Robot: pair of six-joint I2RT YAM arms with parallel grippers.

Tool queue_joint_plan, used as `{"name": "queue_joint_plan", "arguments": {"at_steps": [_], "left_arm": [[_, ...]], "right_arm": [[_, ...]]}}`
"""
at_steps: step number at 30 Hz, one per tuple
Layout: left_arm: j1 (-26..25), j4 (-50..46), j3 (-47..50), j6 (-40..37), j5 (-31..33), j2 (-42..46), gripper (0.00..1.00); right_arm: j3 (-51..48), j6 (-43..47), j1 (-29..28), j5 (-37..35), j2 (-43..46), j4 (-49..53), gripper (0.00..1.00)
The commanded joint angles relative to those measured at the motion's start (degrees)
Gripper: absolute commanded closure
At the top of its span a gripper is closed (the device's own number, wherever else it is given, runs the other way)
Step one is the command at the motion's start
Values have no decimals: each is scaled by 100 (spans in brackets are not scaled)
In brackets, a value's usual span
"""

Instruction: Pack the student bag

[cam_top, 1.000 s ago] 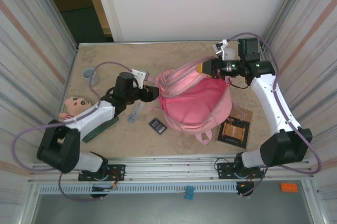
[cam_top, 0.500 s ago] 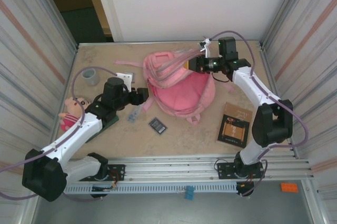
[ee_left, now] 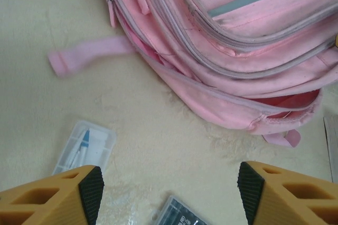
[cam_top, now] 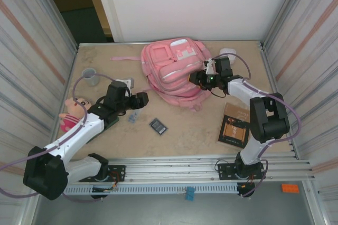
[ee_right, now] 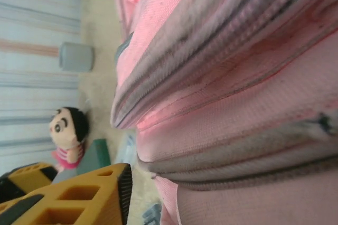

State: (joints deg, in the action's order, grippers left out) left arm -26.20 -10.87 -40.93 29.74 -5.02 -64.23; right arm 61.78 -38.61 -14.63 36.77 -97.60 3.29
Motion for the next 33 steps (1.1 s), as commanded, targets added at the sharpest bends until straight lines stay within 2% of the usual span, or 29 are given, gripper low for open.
{"name": "queue_joint_plan", "arguments": {"at_steps": [1, 2, 4, 12, 17, 21, 27, 30, 33], "left_arm": [[-3, -211, 77, 387, -112, 25, 30], [-29, -241, 72, 393, -100, 25, 30], [-128, -304, 71, 393, 18, 33, 30], [-473, -282, -21, 427, 264, -231, 30], [-532, -171, -66, 425, 190, -379, 30], [-527, -74, -82, 371, 159, -442, 30], [-531, 11, -120, 344, 152, -533, 30], [-528, -2, -123, 327, 207, -541, 30], [-515, 73, -75, 313, 299, -557, 30]], "right_arm": [[-37, 40, -125, -704, 324, 779, 44], [-11, 148, -143, -740, 343, 1062, 38], [90, 344, -160, -823, 305, 1720, 33], [228, 659, -155, -773, 674, 3128, 33], [611, 1046, 102, -1126, 1059, 4114, 33], [836, 1239, 421, -1091, 842, 3758, 34], [1442, 1175, 715, -904, -481, 2799, 43], [1679, 1204, 670, -722, -1018, 2628, 47], [1501, 1152, 483, -531, -1254, 2434, 50]]}}
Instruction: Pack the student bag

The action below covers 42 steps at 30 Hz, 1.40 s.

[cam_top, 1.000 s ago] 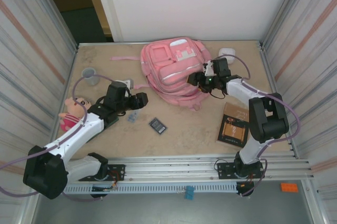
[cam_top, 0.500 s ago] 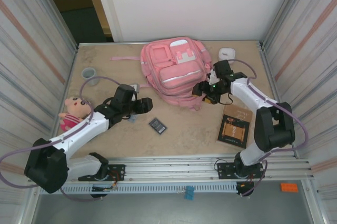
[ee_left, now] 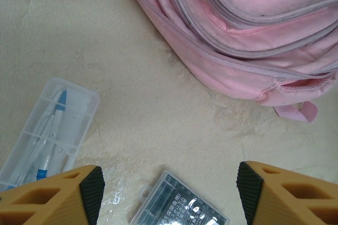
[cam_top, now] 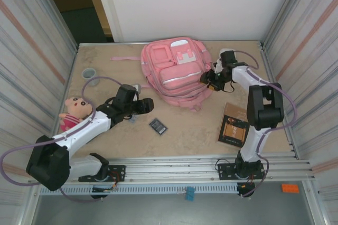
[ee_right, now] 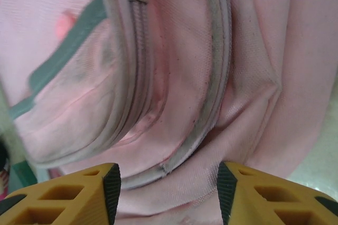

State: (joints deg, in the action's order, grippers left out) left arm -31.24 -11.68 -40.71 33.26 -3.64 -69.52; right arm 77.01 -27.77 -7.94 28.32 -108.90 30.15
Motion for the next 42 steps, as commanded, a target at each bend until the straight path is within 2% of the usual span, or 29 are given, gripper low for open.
{"name": "queue_joint_plan", "arguments": {"at_steps": [1, 9, 11, 15, 18, 20, 23, 25, 29, 34, 42], "left_arm": [[1, 202, -88, -38, 183, -54, 30], [-52, 449, -251, -61, 0, -339, 30], [-109, 387, -378, -99, -32, -420, 30], [-370, 294, -612, -159, 62, -504, 31], [-673, 152, -930, -164, 193, -680, 31], [-852, 88, -1187, -240, 137, -878, 31], [-1037, 201, -1397, -285, -16, -1174, 31], [-1055, 339, -1444, -225, -227, -1366, 31], [-1151, 669, -1485, -179, -476, -1720, 31], [-1249, 895, -1571, -96, -672, -2018, 32], [-1252, 1054, -1562, -38, -827, -2195, 33]], "right_arm": [[-117, 30, -262, 349, -140, -292, 51], [-832, -535, -1116, 352, 328, -736, 52], [-832, -592, -1158, 243, 527, -650, 51], [-819, -539, -1022, -39, 1259, -138, 42], [-824, -313, -521, -230, 1939, 663, 39], [-997, -158, 172, -396, 2400, 1296, 38], [-1391, 113, 1562, -283, 2883, 2020, 36], [-1674, 250, 2221, -374, 3121, 2363, 36], [-2396, 292, 2696, -642, 3403, 2329, 38], [-3102, 44, 2729, -538, 2862, 1496, 41], [-3574, -782, 1469, -465, 2174, 73, 43]]}}
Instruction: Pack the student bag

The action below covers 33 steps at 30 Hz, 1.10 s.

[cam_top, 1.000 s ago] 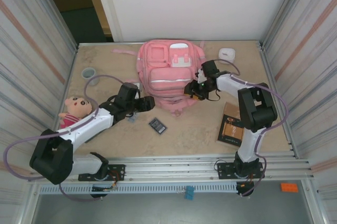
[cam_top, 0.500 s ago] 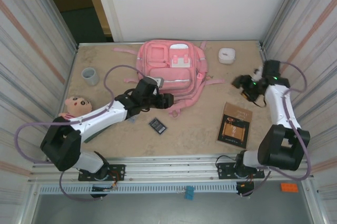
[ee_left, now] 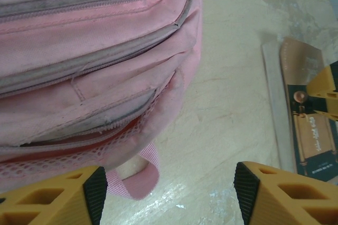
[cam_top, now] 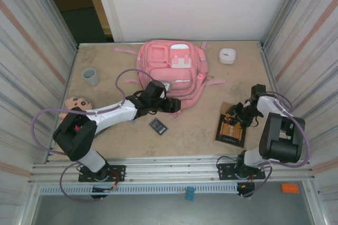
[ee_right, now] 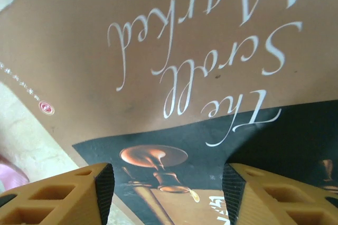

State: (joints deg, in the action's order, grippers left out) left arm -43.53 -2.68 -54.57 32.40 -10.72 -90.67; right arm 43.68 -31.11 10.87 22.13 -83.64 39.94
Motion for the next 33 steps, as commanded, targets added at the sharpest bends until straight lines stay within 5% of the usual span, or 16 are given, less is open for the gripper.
{"name": "queue_joint_plan", "arguments": {"at_steps": [1, 8, 13, 18, 25, 33], "left_arm": [[-23, 162, -187, 47, -143, -104, 33], [-148, 328, -488, 89, -523, -401, 36], [-465, 362, -1027, 62, -852, -977, 38], [-729, 297, -1882, -44, -1250, -1847, 50], [-981, -473, -2990, -633, -1172, -2716, 57], [-1036, -1444, -3730, -867, -859, -3410, 56]], "right_arm": [[-266, -577, -572, 192, -391, -1101, 44], [307, -656, -982, 139, 164, -851, 41], [526, 62, 293, 24, 795, 196, 36], [111, 441, 1318, 762, 609, 85, 37], [-261, 586, 1410, 1511, 52, -864, 39], [-443, 775, 1336, 1216, 41, -847, 40]]}}
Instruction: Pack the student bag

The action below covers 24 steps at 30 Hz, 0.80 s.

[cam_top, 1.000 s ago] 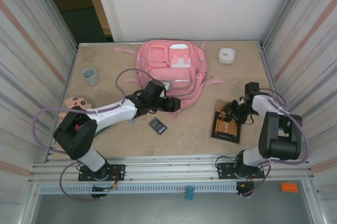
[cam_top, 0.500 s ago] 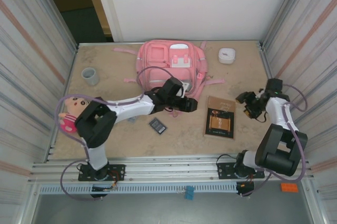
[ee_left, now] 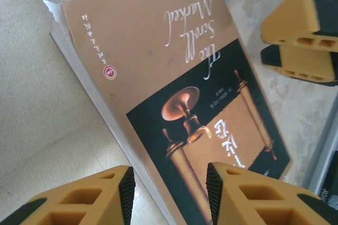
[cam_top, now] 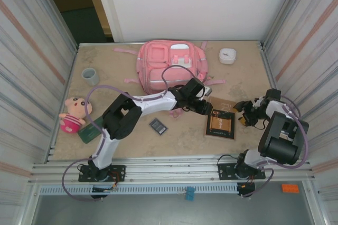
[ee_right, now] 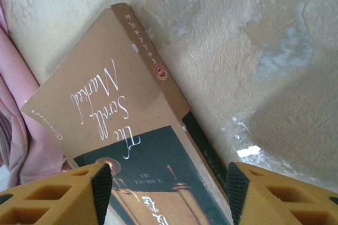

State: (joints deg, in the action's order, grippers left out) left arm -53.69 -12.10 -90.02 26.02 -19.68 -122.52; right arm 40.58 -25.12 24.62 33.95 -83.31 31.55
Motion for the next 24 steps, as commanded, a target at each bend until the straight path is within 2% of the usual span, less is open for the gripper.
{"name": "queue_joint_plan", "arguments": {"at_steps": [1, 6, 10, 13, 17, 24], "left_arm": [[-29, -524, -219, -221, 17, -283, 56], [-62, -947, -526, -247, 213, -576, 58], [-62, -1585, -783, -423, 592, -779, 63], [-63, -1823, -800, -548, 711, -890, 67], [-46, -1891, -774, -573, 738, -967, 70], [-44, -1849, -755, -510, 709, -974, 71]], "right_arm": [[-142, 168, -66, 41, -9, -15, 40], [-208, 170, -226, -69, -34, -59, 40], [-234, 145, -277, 227, -136, -15, 41], [-177, 195, -297, 701, -73, 104, 42], [-26, 165, -403, 1704, 201, 150, 44], [1, -82, -773, 2409, 309, -180, 47]]}}
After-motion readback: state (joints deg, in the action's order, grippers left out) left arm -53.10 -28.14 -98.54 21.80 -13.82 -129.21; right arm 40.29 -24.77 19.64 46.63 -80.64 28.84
